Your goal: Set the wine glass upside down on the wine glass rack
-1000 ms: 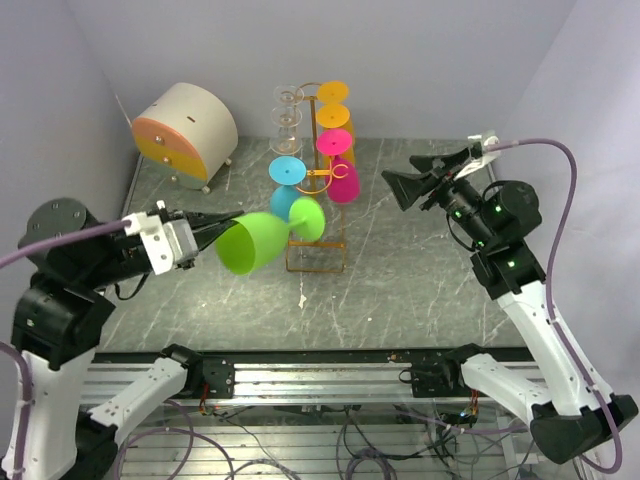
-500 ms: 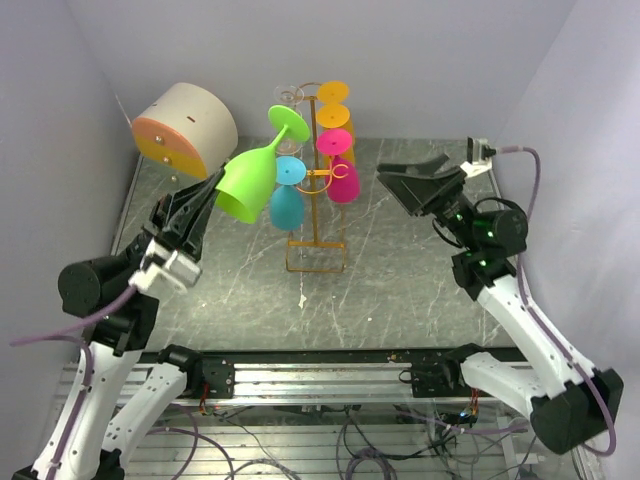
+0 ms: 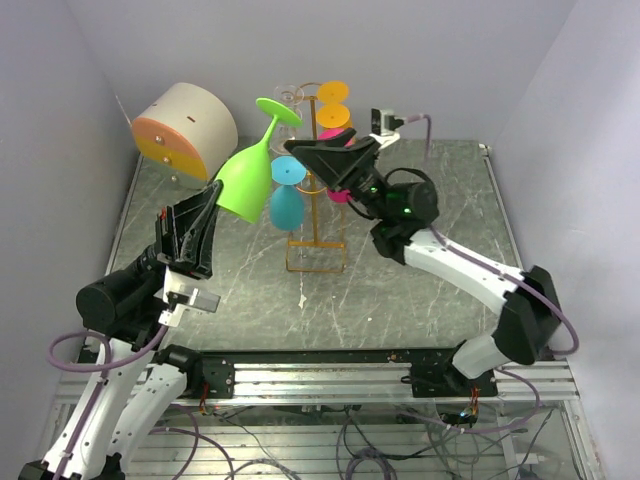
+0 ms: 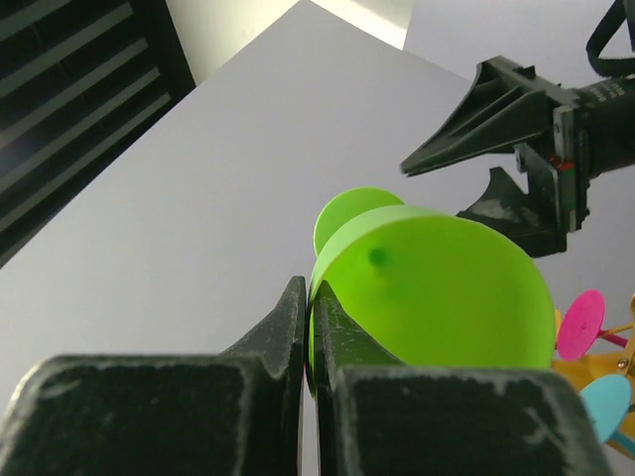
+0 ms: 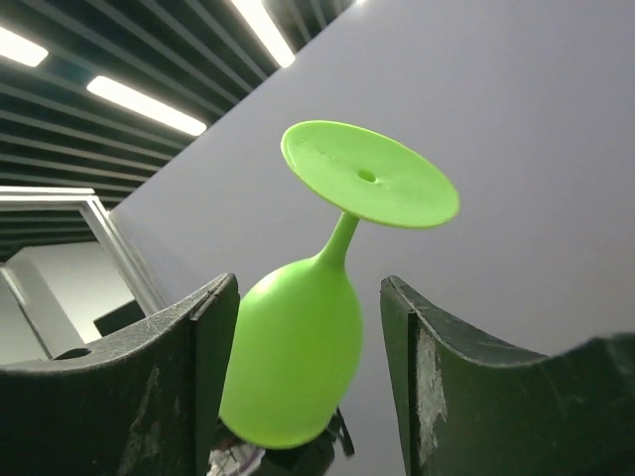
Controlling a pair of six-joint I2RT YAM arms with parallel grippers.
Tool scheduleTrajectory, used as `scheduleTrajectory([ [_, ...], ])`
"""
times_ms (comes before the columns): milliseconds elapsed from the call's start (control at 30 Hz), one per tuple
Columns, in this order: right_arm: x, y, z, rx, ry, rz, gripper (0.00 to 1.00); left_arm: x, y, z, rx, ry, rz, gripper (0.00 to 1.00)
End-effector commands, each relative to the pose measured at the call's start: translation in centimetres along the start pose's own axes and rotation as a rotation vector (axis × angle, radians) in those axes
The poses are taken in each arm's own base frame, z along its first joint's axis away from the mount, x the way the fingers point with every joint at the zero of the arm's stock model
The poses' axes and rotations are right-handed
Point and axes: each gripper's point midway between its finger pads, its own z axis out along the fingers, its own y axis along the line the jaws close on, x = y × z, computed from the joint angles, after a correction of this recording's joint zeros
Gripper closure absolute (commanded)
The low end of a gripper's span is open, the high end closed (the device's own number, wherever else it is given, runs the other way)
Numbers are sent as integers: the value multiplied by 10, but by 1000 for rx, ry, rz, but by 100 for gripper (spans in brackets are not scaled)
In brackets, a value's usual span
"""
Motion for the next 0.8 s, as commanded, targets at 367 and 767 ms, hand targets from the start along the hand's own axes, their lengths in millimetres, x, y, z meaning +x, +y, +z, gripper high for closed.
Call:
scheduleTrajectory([
  [367,16,15,52,-235,-150,100,46,-15,8,-8,-21,-40,159,93],
  [767,31,21,55,-249,-122,123,50,-7,3,-11,-19,-16,158,93],
])
